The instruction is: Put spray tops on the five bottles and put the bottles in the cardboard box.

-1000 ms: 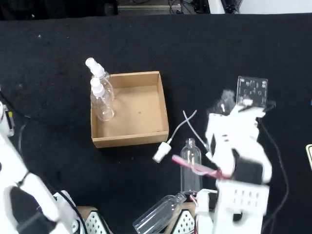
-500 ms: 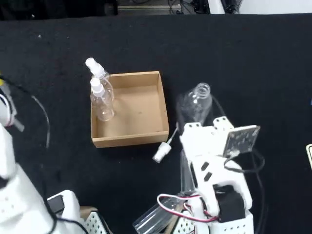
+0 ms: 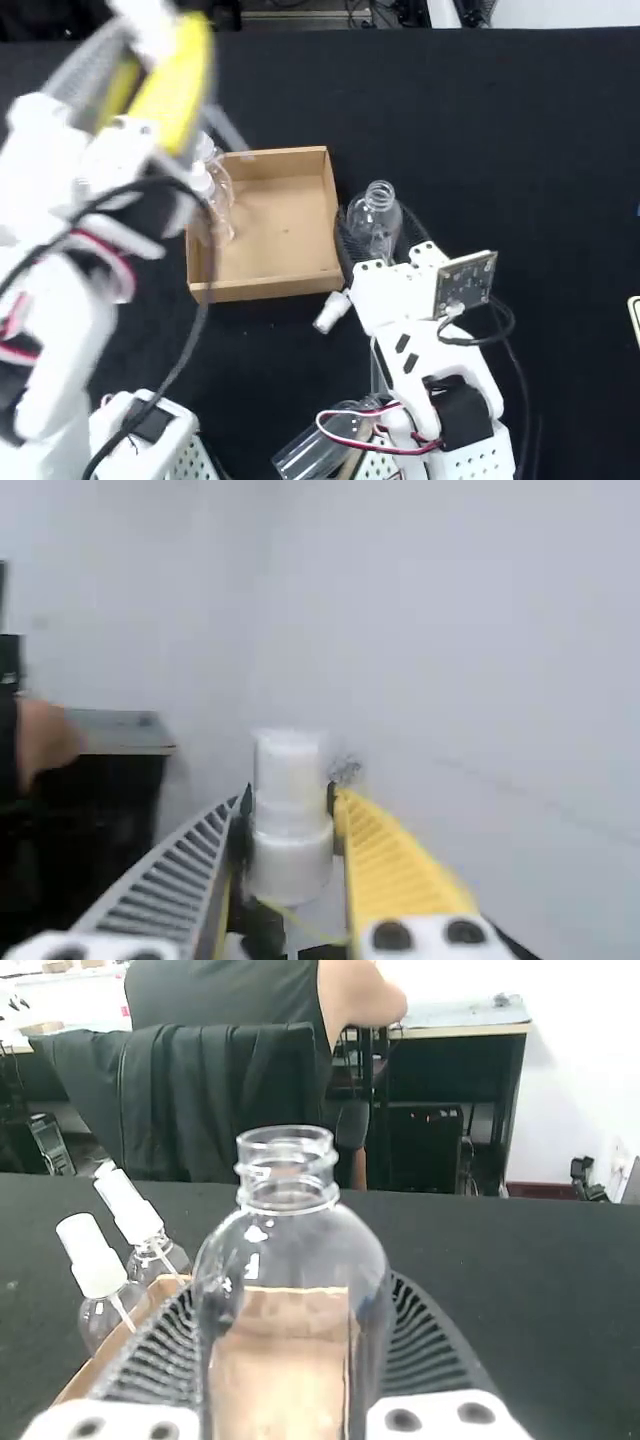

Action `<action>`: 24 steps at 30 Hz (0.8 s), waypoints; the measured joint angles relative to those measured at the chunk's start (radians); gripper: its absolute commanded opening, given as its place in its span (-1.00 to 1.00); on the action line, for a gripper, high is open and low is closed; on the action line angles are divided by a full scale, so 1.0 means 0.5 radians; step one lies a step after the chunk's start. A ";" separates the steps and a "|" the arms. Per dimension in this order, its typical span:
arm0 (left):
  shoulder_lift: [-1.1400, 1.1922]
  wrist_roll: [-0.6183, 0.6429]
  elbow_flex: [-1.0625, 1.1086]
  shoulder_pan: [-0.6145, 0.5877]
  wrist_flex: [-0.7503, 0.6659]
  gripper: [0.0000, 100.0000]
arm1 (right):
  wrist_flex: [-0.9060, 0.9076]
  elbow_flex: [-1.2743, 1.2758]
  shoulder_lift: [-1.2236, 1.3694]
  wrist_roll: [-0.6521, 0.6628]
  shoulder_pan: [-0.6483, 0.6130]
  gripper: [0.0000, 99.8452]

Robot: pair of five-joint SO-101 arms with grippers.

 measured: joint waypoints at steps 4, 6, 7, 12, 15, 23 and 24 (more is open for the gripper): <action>0.061 0.000 0.196 0.362 -0.252 -0.94 | 0.000 0.000 0.000 0.000 -0.028 -0.93; 0.098 0.000 0.304 0.491 -0.347 -0.94 | 0.000 0.000 0.000 0.000 -0.028 -0.93; 0.120 0.000 0.356 0.546 -0.393 -0.94 | 0.000 0.000 0.000 0.000 -0.028 -0.93; 0.227 0.000 0.485 0.626 -0.552 -0.94 | -0.055 0.000 -0.003 0.000 -0.028 -0.93; 0.276 0.000 0.488 0.629 -0.571 -0.94 | -0.064 0.000 -0.003 0.000 -0.028 -0.93; 0.384 0.000 0.491 0.632 -0.641 -0.94 | -0.068 0.000 -0.003 0.000 -0.028 -0.93; 0.384 0.000 0.491 0.632 -0.641 -0.94 | -0.068 0.000 -0.003 0.000 -0.028 -0.93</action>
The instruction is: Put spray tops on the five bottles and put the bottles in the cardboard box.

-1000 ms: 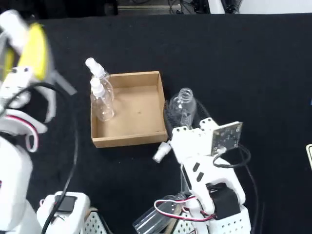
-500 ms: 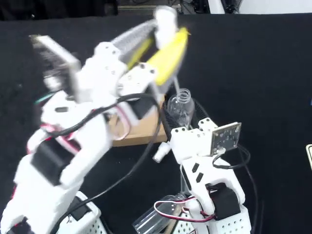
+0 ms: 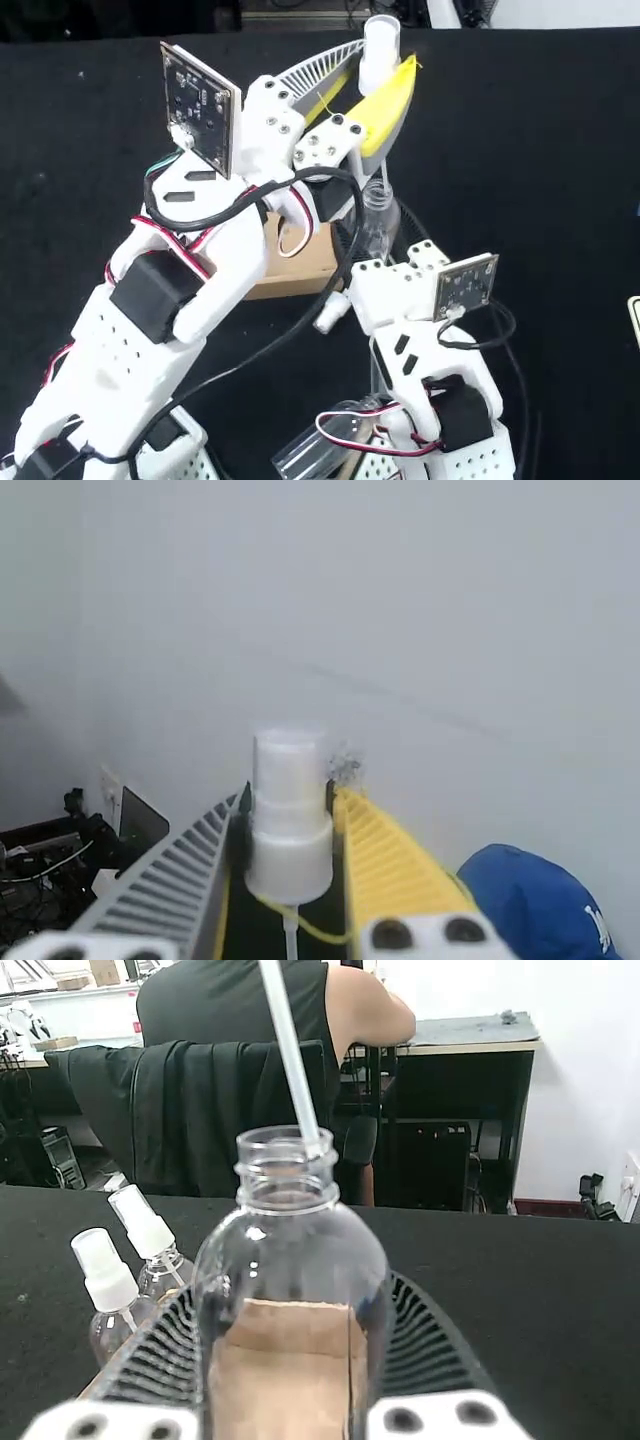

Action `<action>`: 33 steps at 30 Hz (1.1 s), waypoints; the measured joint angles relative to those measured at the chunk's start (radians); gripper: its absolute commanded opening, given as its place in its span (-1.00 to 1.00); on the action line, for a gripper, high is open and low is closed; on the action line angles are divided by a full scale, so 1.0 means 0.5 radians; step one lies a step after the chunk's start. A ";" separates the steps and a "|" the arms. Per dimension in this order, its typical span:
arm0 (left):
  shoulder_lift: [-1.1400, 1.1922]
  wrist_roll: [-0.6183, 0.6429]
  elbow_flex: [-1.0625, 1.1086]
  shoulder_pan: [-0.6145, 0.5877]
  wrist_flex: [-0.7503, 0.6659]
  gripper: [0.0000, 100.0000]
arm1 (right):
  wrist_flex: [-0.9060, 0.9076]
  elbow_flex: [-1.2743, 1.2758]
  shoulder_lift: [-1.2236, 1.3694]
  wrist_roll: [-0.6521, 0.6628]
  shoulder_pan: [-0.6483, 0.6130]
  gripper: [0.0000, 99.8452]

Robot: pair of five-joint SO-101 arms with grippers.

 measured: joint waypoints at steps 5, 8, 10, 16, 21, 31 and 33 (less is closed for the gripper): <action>0.000 0.000 0.021 0.000 0.055 -0.94 | 0.000 0.000 0.000 0.000 0.000 -0.93; 0.003 0.000 0.031 0.000 0.193 -0.94 | 0.000 0.000 0.000 0.000 0.000 -0.93; 0.003 0.000 0.031 0.000 0.292 -0.92 | 0.000 0.000 0.000 0.000 0.000 -0.93; 0.003 0.006 0.028 0.006 0.543 -0.55 | 0.000 0.000 0.000 0.000 -0.003 -0.93; -0.006 0.000 0.025 0.006 0.700 -0.61 | 0.000 0.000 0.000 0.000 -0.003 -0.93; -0.356 0.000 -0.040 -0.491 0.964 -0.61 | 0.000 0.000 0.000 -0.003 0.034 -0.93; -0.411 0.000 0.018 -0.758 1.019 -0.61 | 0.000 0.000 0.000 -0.003 0.153 -0.92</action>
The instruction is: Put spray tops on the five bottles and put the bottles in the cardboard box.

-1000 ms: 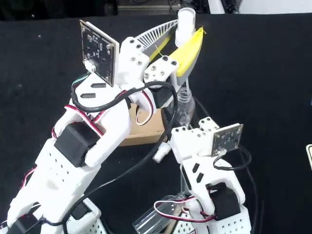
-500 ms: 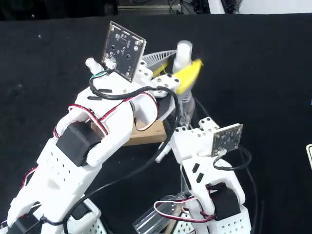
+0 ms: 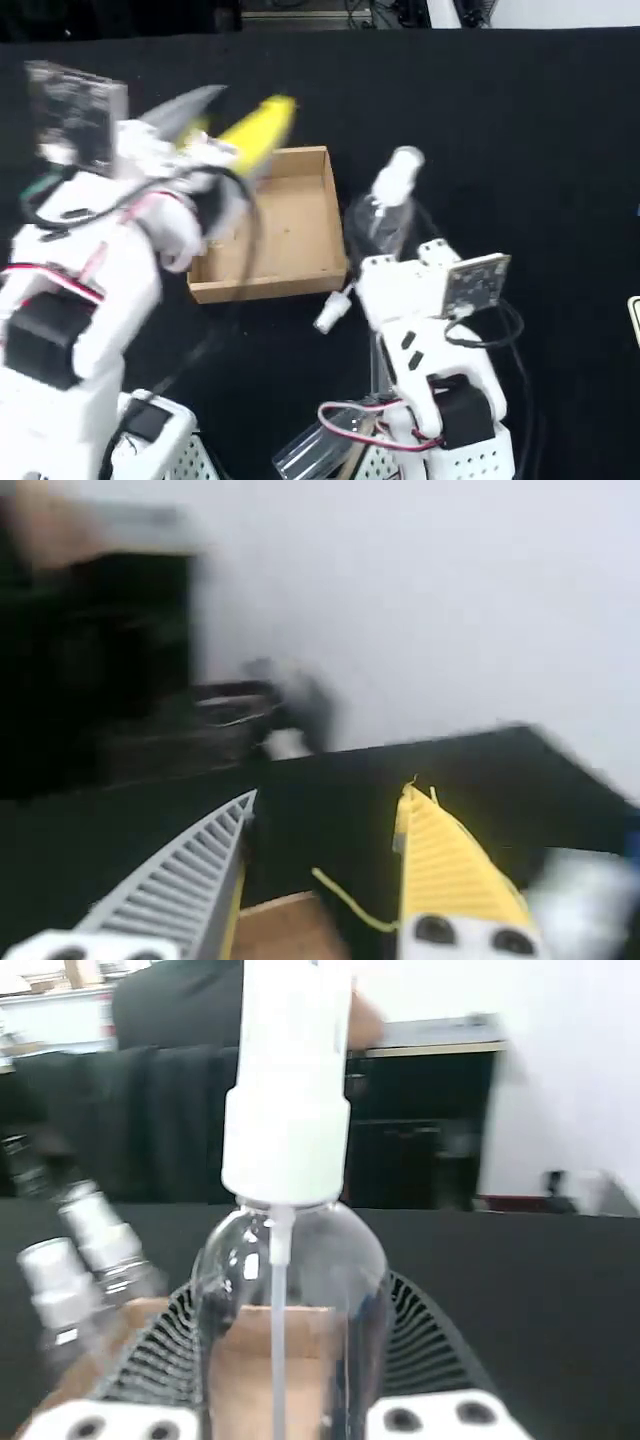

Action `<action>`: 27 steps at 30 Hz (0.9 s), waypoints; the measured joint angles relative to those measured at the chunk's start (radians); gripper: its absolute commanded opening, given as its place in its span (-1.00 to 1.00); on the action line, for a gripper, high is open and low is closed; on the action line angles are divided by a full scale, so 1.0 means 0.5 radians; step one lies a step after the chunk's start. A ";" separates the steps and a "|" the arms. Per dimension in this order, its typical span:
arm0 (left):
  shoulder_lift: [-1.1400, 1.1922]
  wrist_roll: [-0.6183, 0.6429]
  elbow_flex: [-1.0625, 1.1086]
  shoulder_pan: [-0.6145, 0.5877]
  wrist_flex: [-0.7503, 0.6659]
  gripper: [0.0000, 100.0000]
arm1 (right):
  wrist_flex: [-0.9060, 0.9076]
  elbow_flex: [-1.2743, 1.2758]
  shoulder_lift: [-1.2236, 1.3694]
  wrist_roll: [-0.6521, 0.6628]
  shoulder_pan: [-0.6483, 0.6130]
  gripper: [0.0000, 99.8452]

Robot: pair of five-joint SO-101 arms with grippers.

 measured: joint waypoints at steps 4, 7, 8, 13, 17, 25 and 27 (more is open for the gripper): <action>-0.025 0.000 0.322 -0.568 0.012 -0.61 | 0.000 0.000 0.000 0.058 0.328 -0.93; -0.021 0.000 0.743 -0.936 -0.052 -0.61 | 0.000 0.000 0.000 0.215 0.635 -0.93; -0.021 0.000 0.902 -1.037 -0.120 -0.61 | 0.000 0.000 0.000 0.242 0.715 -0.93; -0.021 0.000 1.700 -1.375 -0.755 -0.61 | -0.138 0.000 0.141 0.295 0.936 -0.92; -0.021 0.000 2.268 -1.473 -1.399 -0.61 | -0.491 0.000 0.537 0.338 1.157 -0.93; -0.021 0.000 2.636 -1.494 -1.737 -0.61 | -1.372 0.003 1.531 0.555 1.409 -0.93; -0.021 0.000 2.685 -1.494 -1.755 -0.61 | -1.596 0.003 1.777 0.555 1.445 -0.93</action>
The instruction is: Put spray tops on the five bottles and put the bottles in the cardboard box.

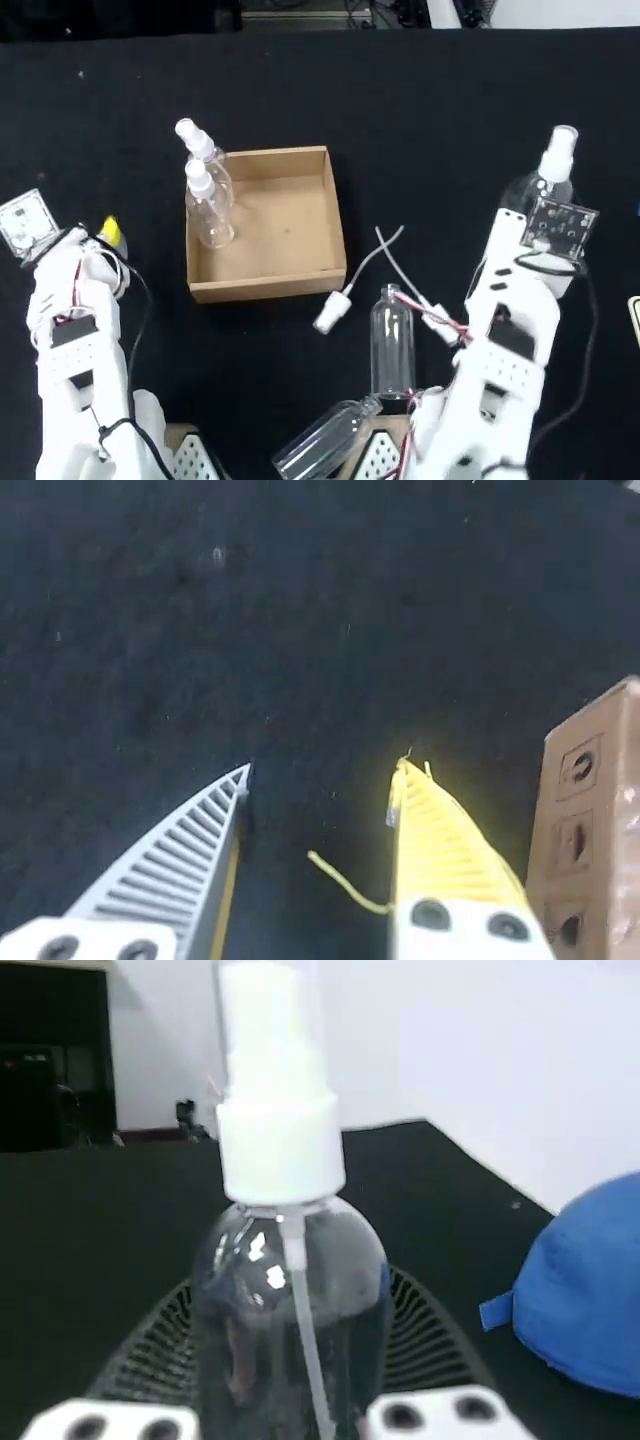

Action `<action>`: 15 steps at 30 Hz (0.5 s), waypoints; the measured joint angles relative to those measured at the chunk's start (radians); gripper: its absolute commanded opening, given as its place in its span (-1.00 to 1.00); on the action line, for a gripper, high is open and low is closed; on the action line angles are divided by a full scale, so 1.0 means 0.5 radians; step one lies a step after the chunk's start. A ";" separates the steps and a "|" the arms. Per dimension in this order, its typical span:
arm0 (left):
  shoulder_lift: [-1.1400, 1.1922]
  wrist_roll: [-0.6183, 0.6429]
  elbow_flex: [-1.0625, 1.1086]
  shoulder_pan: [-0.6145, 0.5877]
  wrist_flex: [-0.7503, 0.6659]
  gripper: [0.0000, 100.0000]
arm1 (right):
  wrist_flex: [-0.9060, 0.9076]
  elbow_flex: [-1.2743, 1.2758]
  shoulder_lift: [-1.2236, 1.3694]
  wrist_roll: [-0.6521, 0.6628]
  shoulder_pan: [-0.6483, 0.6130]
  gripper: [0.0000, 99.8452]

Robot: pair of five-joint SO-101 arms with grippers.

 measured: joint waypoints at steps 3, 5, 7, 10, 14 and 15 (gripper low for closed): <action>0.000 0.000 0.068 0.000 -0.006 -0.61 | -0.310 0.000 0.350 -0.021 0.025 -0.93; 0.000 0.000 0.071 0.000 -0.006 -0.61 | -0.525 0.000 0.577 -0.046 0.034 -0.93; 0.000 0.000 0.080 0.000 -0.006 -0.61 | -0.755 0.000 0.807 -0.080 0.034 -0.93; 0.000 0.000 0.080 0.000 -0.006 -0.61 | -1.096 0.000 1.102 -0.126 0.040 -0.93; 0.000 0.000 0.080 0.000 -0.006 -0.61 | -1.479 -0.018 1.412 -0.227 0.110 -0.93; 0.000 0.000 0.080 0.000 -0.006 -0.61 | -1.525 -0.040 1.479 -0.242 0.120 -0.93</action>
